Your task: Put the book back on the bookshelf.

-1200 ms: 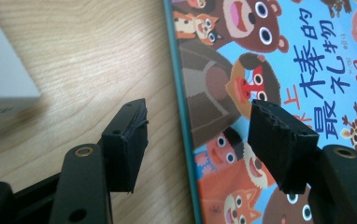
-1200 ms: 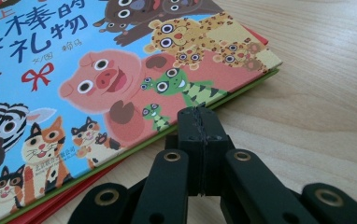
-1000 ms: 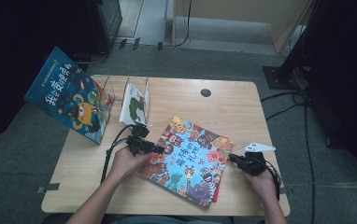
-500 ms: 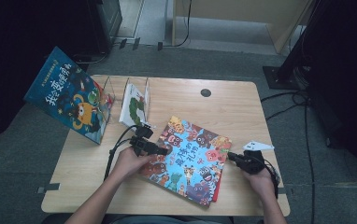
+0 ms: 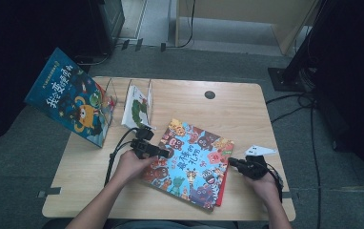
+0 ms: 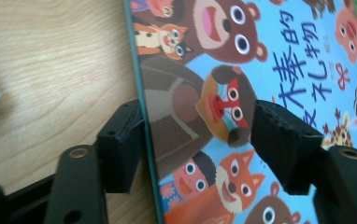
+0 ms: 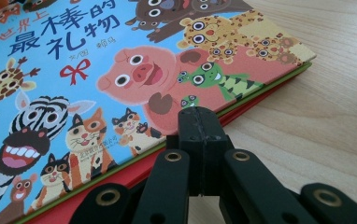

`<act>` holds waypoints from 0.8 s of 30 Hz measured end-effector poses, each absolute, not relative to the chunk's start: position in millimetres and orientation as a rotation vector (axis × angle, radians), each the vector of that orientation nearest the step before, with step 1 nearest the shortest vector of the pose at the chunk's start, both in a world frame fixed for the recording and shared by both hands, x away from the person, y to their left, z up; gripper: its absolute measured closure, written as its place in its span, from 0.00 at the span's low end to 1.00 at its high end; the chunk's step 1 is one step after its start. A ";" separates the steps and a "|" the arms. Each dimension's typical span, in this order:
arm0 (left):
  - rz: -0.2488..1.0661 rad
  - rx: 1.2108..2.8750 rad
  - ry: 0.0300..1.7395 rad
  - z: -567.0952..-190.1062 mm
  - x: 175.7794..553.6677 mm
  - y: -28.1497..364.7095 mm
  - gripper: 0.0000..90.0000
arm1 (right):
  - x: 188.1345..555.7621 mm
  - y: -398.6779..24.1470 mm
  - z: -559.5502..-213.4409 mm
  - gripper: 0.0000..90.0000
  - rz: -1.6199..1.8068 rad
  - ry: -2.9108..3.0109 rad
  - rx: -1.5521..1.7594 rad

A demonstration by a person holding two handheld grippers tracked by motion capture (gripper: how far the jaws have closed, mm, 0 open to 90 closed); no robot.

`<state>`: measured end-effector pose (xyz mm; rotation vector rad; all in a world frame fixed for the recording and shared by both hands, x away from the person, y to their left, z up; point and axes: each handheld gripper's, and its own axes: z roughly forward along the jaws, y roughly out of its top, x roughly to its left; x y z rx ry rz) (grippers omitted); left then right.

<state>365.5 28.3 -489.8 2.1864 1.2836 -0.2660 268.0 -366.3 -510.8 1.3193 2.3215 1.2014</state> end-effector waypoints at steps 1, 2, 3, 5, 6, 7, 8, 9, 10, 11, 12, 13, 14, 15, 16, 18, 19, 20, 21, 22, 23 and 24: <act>-0.258 2.185 1.285 -489.7 365.1 28.7 0.47 | 268.2 -365.8 -510.8 1.00 1.202 2.321 1.329; -0.252 2.186 1.282 -489.7 364.5 29.4 0.48 | 268.2 -365.6 -510.9 1.00 1.201 2.317 1.322; -0.251 2.183 1.287 -489.8 364.2 30.1 0.49 | 268.1 -365.9 -511.2 1.00 1.206 2.318 1.325; -0.273 2.174 1.317 -488.6 365.2 31.6 0.52 | 269.0 -366.9 -511.9 1.00 1.222 2.318 1.334; -0.290 2.170 1.332 -487.7 365.7 32.4 0.53 | 269.5 -366.8 -512.2 1.00 1.230 2.317 1.338; -0.299 2.173 1.350 -486.5 366.0 33.2 0.54 | 269.8 -366.7 -512.4 1.00 1.235 2.317 1.342; -0.305 2.180 1.359 -485.4 365.8 33.5 0.56 | 270.6 -366.8 -512.7 1.00 1.244 2.317 1.343; -0.309 2.190 1.359 -484.1 365.3 34.1 0.56 | 270.8 -366.5 -512.7 1.00 1.250 2.315 1.352; -0.305 2.205 1.353 -482.8 364.4 34.9 0.57 | 271.4 -366.3 -512.9 1.00 1.259 2.314 1.359; -0.305 2.211 1.349 -481.6 363.5 35.9 0.57 | 271.9 -366.3 -513.2 1.00 1.270 2.312 1.368; -0.303 2.210 1.352 -479.9 362.4 37.2 0.58 | 272.2 -366.0 -513.5 1.00 1.279 2.313 1.380; -0.300 2.207 1.351 -478.6 361.8 38.1 0.58 | 273.0 -365.7 -513.8 1.00 1.284 2.315 1.378; -0.299 2.199 1.349 -476.7 361.2 39.8 0.58 | 273.4 -365.1 -513.9 1.00 1.286 2.317 1.374; -0.303 2.182 1.354 -474.6 360.8 41.7 0.59 | 273.8 -364.3 -514.0 1.00 1.288 2.319 1.368; -0.307 2.162 1.356 -472.4 360.5 43.9 0.59 | 274.3 -363.5 -514.0 1.00 1.286 2.320 1.363; -0.315 2.136 1.352 -467.8 360.5 48.0 0.60 | 274.9 -361.7 -513.8 1.00 1.283 2.328 1.353; -0.319 2.123 1.348 -465.2 360.4 49.8 0.60 | 275.1 -360.9 -513.7 1.00 1.281 2.327 1.350; -0.325 2.109 1.344 -462.2 360.2 51.6 0.60 | 275.6 -360.3 -513.6 1.00 1.280 2.331 1.340; -0.330 2.092 1.338 -458.8 359.9 53.8 0.60 | 275.8 -359.6 -513.5 1.00 1.280 2.335 1.337; -0.334 2.069 1.332 -454.1 359.3 55.9 0.61 | 276.1 -359.2 -513.3 1.00 1.275 2.339 1.334; -0.329 2.059 1.326 -449.5 358.5 56.9 0.62 | 276.5 -358.4 -513.3 1.00 1.277 2.340 1.330; -0.321 2.056 1.320 -445.6 357.6 57.2 0.62 | 277.1 -357.5 -513.5 1.00 1.279 2.343 1.323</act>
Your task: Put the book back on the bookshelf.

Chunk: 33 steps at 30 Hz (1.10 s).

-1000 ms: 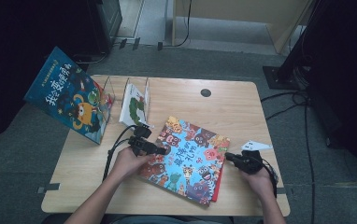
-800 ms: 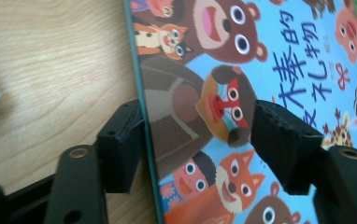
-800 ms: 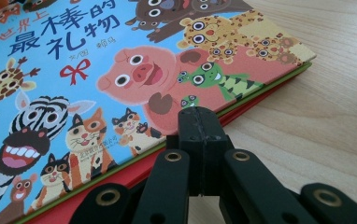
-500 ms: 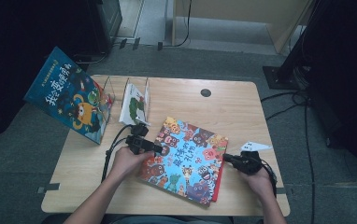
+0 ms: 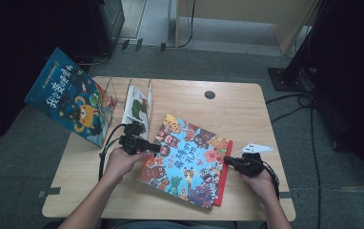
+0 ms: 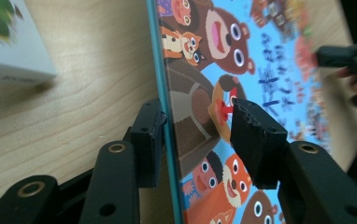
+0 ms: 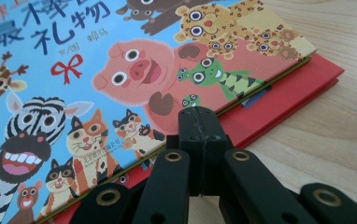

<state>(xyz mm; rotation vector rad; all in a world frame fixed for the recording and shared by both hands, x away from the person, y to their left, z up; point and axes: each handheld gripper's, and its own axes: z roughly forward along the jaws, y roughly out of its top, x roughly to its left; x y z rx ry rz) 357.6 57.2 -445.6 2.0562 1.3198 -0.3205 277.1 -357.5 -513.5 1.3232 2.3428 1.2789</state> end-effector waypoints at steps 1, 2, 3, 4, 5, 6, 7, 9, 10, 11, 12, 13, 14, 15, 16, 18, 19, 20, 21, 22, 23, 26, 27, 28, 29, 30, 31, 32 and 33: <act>-0.293 2.057 1.308 -438.5 355.6 57.5 0.63 | 277.3 -356.6 -513.4 1.00 1.277 2.344 1.318; -0.281 2.056 1.302 -434.0 354.5 57.4 0.65 | 277.8 -354.9 -513.3 1.00 1.277 2.348 1.313; -0.291 2.046 1.288 -428.6 354.3 58.5 0.65 | 278.1 -353.9 -513.3 1.00 1.277 2.352 1.310; -0.310 2.026 1.279 -423.9 354.3 60.2 0.65 | 278.8 -353.1 -513.4 1.00 1.276 2.353 1.300; -0.348 2.002 1.265 -418.6 354.7 62.2 0.66 | 279.1 -352.0 -513.4 1.00 1.281 2.354 1.308; -0.370 1.993 1.254 -416.1 355.0 62.8 0.68 | 279.9 -351.0 -513.7 1.00 1.289 2.358 1.306; -0.411 1.980 1.237 -413.5 355.2 62.5 0.69 | 280.5 -350.2 -514.0 1.00 1.292 2.359 1.301; -0.449 1.982 1.207 -408.0 353.9 58.9 0.71 | 281.6 -345.9 -514.3 1.00 1.302 2.375 1.282; -0.456 1.986 1.202 -404.5 353.1 57.2 0.71 | 282.2 -342.6 -514.2 1.00 1.301 2.382 1.264; -0.457 1.986 1.195 -400.7 352.1 55.7 0.72 | 282.9 -339.2 -514.0 1.00 1.297 2.389 1.244; -0.457 1.994 1.187 -396.6 351.2 54.4 0.73 | 283.5 -335.7 -513.7 1.00 1.294 2.401 1.227; -0.457 2.000 1.186 -392.7 350.8 53.1 0.74 | 283.9 -332.3 -513.9 1.00 1.294 2.406 1.203; -0.449 2.006 1.187 -388.9 350.4 52.1 0.74 | 284.1 -328.9 -514.1 1.00 1.297 2.410 1.186; -0.444 2.016 1.184 -384.8 350.6 51.0 0.75 | 284.0 -326.2 -513.9 1.00 1.293 2.421 1.176; -0.443 2.022 1.186 -382.8 351.1 50.5 0.75 | 284.4 -322.8 -514.2 1.00 1.296 2.424 1.156; -0.430 2.040 1.198 -378.8 353.0 48.5 0.77 | 285.0 -318.6 -513.9 1.00 1.295 2.434 1.146; -0.432 2.040 1.208 -377.2 354.4 47.7 0.77 | 285.9 -316.2 -513.5 1.00 1.287 2.436 1.142; -0.437 2.042 1.213 -376.0 355.8 47.8 0.78 | 286.5 -312.8 -513.4 1.00 1.283 2.436 1.133; -0.434 2.038 1.220 -374.8 356.9 47.8 0.79 | 287.1 -310.6 -513.3 1.00 1.279 2.438 1.121; -0.438 2.038 1.227 -374.0 358.1 48.1 0.79 | 287.5 -308.7 -513.2 1.00 1.276 2.442 1.113; -0.445 2.044 1.228 -372.1 360.0 48.8 0.79 | 287.7 -307.2 -513.0 1.00 1.273 2.441 1.116; -0.497 2.033 1.223 -367.5 365.7 51.3 0.84 | 288.6 -301.2 -512.5 1.00 1.258 2.444 1.090; -0.496 2.045 1.226 -365.3 367.1 51.0 0.84 | 288.7 -297.7 -512.1 1.00 1.249 2.445 1.082; -0.486 2.073 1.227 -361.6 369.4 49.9 0.84 | 288.6 -295.2 -511.5 1.00 1.234 2.449 1.065; -0.482 2.089 1.227 -358.7 371.2 49.0 0.84 | 288.3 -291.2 -510.4 1.00 1.206 2.454 1.033; -0.482 2.095 1.227 -356.7 372.6 48.6 0.84 | 288.3 -288.4 -509.9 1.00 1.189 2.457 1.011; -0.484 2.107 1.220 -354.2 374.7 48.4 0.85 | 288.1 -286.5 -510.1 1.00 1.189 2.456 0.995; -0.508 2.113 1.210 -352.0 377.3 48.5 0.85 | 287.9 -284.8 -510.1 0.98 1.181 2.459 0.972; -0.513 2.121 1.213 -350.6 378.5 47.8 0.86 | 287.0 -283.7 -509.9 0.91 1.170 2.460 0.940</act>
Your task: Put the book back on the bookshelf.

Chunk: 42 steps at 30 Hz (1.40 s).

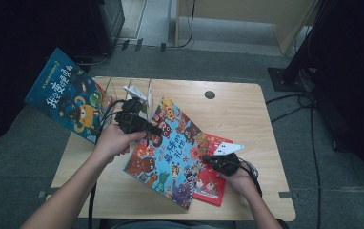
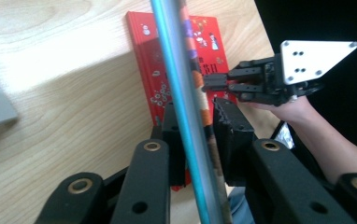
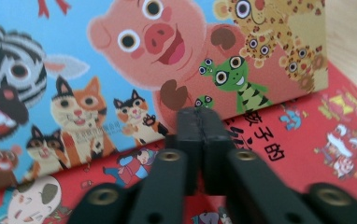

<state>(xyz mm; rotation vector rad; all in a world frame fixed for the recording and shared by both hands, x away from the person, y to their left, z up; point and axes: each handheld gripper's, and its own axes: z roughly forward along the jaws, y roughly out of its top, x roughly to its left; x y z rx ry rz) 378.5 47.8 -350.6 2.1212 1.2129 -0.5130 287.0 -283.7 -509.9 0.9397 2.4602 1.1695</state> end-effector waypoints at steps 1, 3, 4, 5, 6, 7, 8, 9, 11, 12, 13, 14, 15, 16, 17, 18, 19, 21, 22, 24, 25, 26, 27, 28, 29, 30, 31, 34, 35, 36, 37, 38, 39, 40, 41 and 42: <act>-0.526 2.134 1.207 -349.2 380.8 47.2 0.86 | 287.0 -284.3 -509.9 0.87 1.175 2.469 0.926; -0.538 2.161 1.192 -346.2 384.2 46.5 0.87 | 286.5 -287.5 -509.4 0.85 1.182 2.482 0.930; -0.548 2.169 1.195 -344.9 385.4 46.1 0.87 | 286.1 -291.3 -508.4 0.84 1.167 2.470 0.930; -0.548 2.180 1.192 -342.4 386.5 45.8 0.88 | 286.3 -294.2 -507.5 0.83 1.167 2.461 0.938; -0.553 2.189 1.193 -340.0 387.4 45.2 0.88 | 286.9 -298.1 -506.4 0.82 1.177 2.442 0.961; -0.553 2.198 1.188 -337.3 388.2 44.9 0.89 | 287.4 -302.0 -505.2 0.82 1.190 2.423 0.987; -0.549 2.202 1.187 -333.8 388.8 45.0 0.89 | 288.1 -305.2 -504.3 0.81 1.200 2.407 1.003; -0.545 2.204 1.181 -330.8 389.0 45.4 0.90 | 288.3 -307.8 -503.8 0.80 1.207 2.394 1.020; -0.549 2.207 1.172 -325.9 389.2 47.0 0.91 | 288.9 -310.6 -503.8 0.77 1.211 2.381 1.038; -0.542 2.216 1.163 -323.3 389.0 47.8 0.91 | 289.2 -311.3 -503.7 0.76 1.209 2.377 1.044; -0.534 2.237 1.163 -320.9 388.3 47.9 0.91 | 289.6 -311.5 -503.7 0.76 1.217 2.374 1.049; -0.532 2.245 1.177 -319.4 387.6 48.5 0.91 | 290.0 -311.4 -503.8 0.75 1.222 2.371 1.046; -0.533 2.251 1.179 -318.4 386.9 49.5 0.91 | 290.3 -310.8 -503.8 0.74 1.225 2.367 1.046; -0.533 2.250 1.177 -316.8 385.5 51.3 0.91 | 290.4 -310.2 -503.8 0.74 1.232 2.366 1.046; -0.519 2.258 1.170 -315.3 384.0 52.7 0.91 | 290.7 -309.2 -503.9 0.73 1.234 2.366 1.041; -0.515 2.258 1.168 -313.6 382.5 54.5 0.91 | 291.0 -308.6 -504.0 0.73 1.233 2.364 1.034; -0.500 2.265 1.164 -311.4 380.2 55.9 0.91 | 291.2 -308.1 -504.3 0.72 1.236 2.366 1.036; -0.466 2.278 1.154 -307.6 376.6 58.8 0.91 | 292.6 -307.5 -505.0 0.70 1.237 2.359 1.040; -0.450 2.286 1.153 -305.5 374.6 60.9 0.91 | 293.2 -307.2 -505.3 0.68 1.238 2.357 1.045; -0.414 2.294 1.155 -302.2 371.1 66.2 0.90 | 295.8 -306.0 -504.7 0.63 1.220 2.365 1.068; -0.405 2.292 1.160 -301.4 370.1 69.9 0.90 | 297.6 -304.8 -504.0 0.63 1.213 2.369 1.083; -0.394 2.280 1.174 -300.5 369.1 75.7 0.90 | 298.9 -304.0 -503.7 0.63 1.221 2.366 1.081; -0.391 2.275 1.181 -300.0 368.4 79.0 0.90 | 299.4 -302.5 -503.3 0.63 1.224 2.362 1.080; -0.379 2.264 1.198 -298.5 366.6 84.1 0.90 | 300.2 -301.7 -503.2 0.62 1.226 2.362 1.073; -0.373 2.255 1.205 -297.3 365.2 88.4 0.90 | 301.1 -300.4 -503.2 0.62 1.223 2.363 1.074; -0.368 2.250 1.211 -296.2 364.1 91.6 0.90 | 302.2 -299.7 -503.4 0.62 1.219 2.367 1.071; -0.360 2.237 1.220 -294.5 362.2 97.5 0.90 | 303.0 -299.3 -503.4 0.62 1.215 2.369 1.072; -0.359 2.208 1.245 -291.3 357.9 112.0 0.90 | 306.5 -298.8 -504.2 0.62 1.216 2.360 1.066; -0.355 2.198 1.255 -290.4 356.7 117.1 0.90 | 307.5 -298.8 -504.6 0.62 1.216 2.356 1.069; -0.349 2.188 1.263 -289.8 355.5 120.7 0.90 | 308.3 -299.0 -504.9 0.62 1.219 2.354 1.068; -0.343 2.186 1.267 -289.1 354.2 125.4 0.90 | 308.8 -298.9 -505.2 0.62 1.222 2.353 1.071; -0.331 2.180 1.275 -288.3 352.5 130.0 0.90 | 309.6 -299.0 -505.5 0.62 1.223 2.351 1.069; -0.320 2.177 1.285 -287.2 350.3 135.3 0.90 | 310.3 -299.1 -505.9 0.62 1.224 2.349 1.069; -0.311 2.172 1.293 -286.6 349.0 138.3 0.90 | 310.8 -299.1 -506.2 0.62 1.229 2.351 1.071; -0.302 2.165 1.308 -285.7 347.3 143.4 0.90 | 311.0 -299.1 -506.4 0.62 1.228 2.350 1.071; -0.299 2.162 1.314 -285.2 346.2 146.1 0.90 | 312.1 -298.8 -506.9 0.62 1.228 2.356 1.071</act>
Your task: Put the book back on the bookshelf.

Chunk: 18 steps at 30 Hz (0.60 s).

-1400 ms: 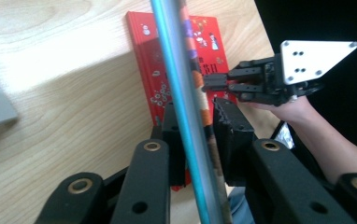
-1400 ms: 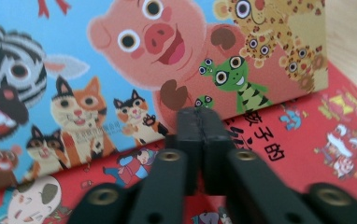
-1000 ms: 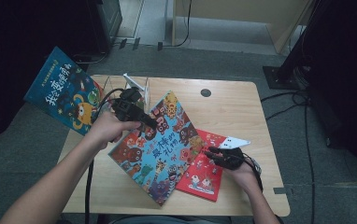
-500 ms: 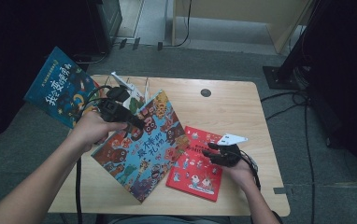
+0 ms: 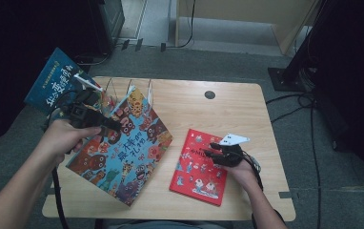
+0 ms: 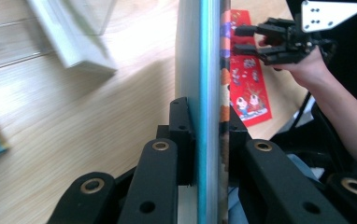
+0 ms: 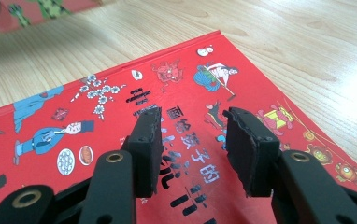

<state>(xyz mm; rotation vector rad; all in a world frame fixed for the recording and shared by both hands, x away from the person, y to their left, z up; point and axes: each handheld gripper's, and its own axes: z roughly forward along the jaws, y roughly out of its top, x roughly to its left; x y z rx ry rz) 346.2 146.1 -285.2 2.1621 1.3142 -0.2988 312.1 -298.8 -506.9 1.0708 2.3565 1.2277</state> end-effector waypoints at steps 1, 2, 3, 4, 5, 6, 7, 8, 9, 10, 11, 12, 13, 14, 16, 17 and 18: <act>-0.292 2.152 1.325 -284.6 344.6 149.6 0.90 | 313.6 -298.6 -506.5 0.62 1.208 2.367 1.070; -0.292 2.148 1.331 -284.1 343.0 152.9 0.90 | 315.0 -297.8 -506.4 0.61 1.194 2.374 1.073; -0.290 2.139 1.338 -283.6 341.1 157.6 0.90 | 315.4 -297.1 -506.4 0.61 1.193 2.371 1.080; -0.294 2.139 1.339 -283.4 340.1 160.6 0.90 | 316.6 -296.5 -506.4 0.61 1.193 2.374 1.074; -0.295 2.127 1.349 -283.3 338.4 165.6 0.90 | 316.9 -295.9 -506.4 0.61 1.190 2.377 1.078; -0.298 2.116 1.354 -283.3 337.3 168.4 0.90 | 317.6 -294.9 -506.7 0.61 1.187 2.378 1.077; -0.293 2.111 1.356 -283.4 335.9 173.2 0.90 | 318.0 -294.7 -506.7 0.61 1.182 2.386 1.069; -0.290 2.098 1.366 -283.5 334.5 176.5 0.90 | 318.5 -293.7 -507.1 0.61 1.180 2.389 1.068; -0.285 2.097 1.371 -283.5 333.4 178.9 0.90 | 318.8 -293.1 -507.2 0.61 1.178 2.390 1.072; -0.278 2.093 1.377 -283.2 332.0 182.0 0.90 | 319.2 -292.8 -507.2 0.61 1.177 2.392 1.074; -0.274 2.089 1.387 -282.8 330.7 184.9 0.90 | 319.8 -292.5 -507.3 0.61 1.178 2.393 1.073; -0.273 2.084 1.393 -282.6 329.5 188.3 0.90 | 320.3 -292.1 -507.5 0.61 1.175 2.395 1.075; -0.267 2.079 1.404 -282.4 328.4 191.9 0.90 | 321.0 -291.7 -507.7 0.61 1.175 2.398 1.071; -0.265 2.070 1.410 -282.1 326.8 196.1 0.90 | 321.1 -291.6 -507.9 0.61 1.179 2.397 1.068; -0.265 2.062 1.424 -281.6 325.1 202.8 0.90 | 321.0 -291.1 -508.1 0.61 1.182 2.403 1.060; -0.261 2.049 1.436 -281.5 324.0 207.3 0.90 | 320.8 -290.7 -508.6 0.60 1.180 2.407 1.052; -0.262 2.046 1.441 -281.3 323.1 210.7 0.90 | 320.7 -289.8 -509.6 0.59 1.172 2.413 1.045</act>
